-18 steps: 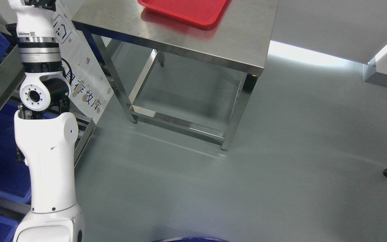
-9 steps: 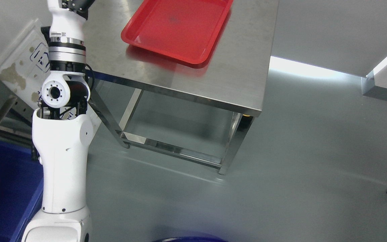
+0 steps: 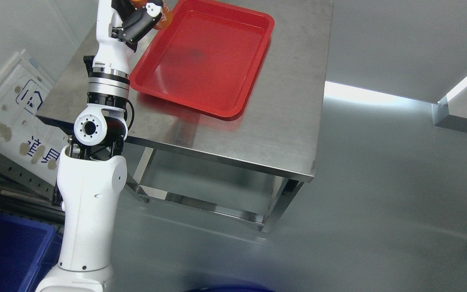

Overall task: Grab orange capacitor from left shelf to right desk
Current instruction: 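Lower the left hand with the capacitor into the red tray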

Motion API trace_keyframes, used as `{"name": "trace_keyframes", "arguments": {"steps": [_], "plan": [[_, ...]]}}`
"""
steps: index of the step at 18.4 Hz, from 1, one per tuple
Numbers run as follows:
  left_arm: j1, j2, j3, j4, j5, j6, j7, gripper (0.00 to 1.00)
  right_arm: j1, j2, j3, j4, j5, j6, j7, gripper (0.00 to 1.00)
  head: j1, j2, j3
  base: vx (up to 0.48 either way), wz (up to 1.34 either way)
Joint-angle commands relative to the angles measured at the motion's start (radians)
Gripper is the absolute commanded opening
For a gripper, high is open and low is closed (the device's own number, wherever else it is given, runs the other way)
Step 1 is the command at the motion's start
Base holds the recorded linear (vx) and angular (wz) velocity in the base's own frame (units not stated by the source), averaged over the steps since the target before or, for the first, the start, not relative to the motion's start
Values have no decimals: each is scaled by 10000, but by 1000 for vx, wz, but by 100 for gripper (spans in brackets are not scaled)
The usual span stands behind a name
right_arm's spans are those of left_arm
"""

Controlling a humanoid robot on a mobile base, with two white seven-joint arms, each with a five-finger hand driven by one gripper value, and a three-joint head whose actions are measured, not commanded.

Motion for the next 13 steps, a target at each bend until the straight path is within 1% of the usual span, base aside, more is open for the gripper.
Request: {"name": "trace_keyframes", "arguments": {"steps": [1, 5, 11, 13], "plan": [[54, 79, -388, 57, -3, 525, 9, 2, 139, -175, -107, -337, 0, -7, 8, 100, 0, 0, 0, 121, -45], [145, 79, -556, 225, -3, 1033, -22, 2, 139, -175, -107, -337, 0, -7, 8, 100, 0, 0, 0, 126, -44], [237, 79, -648, 441, -111, 1034, 9, 3, 139, -175, -107, -337, 0, -7, 8, 100, 0, 0, 0, 65, -16], [497, 79, -740, 441, -248, 1034, 9, 3, 139, -175, -107, -337, 0, -7, 8, 100, 0, 1, 0, 13, 0]]}}
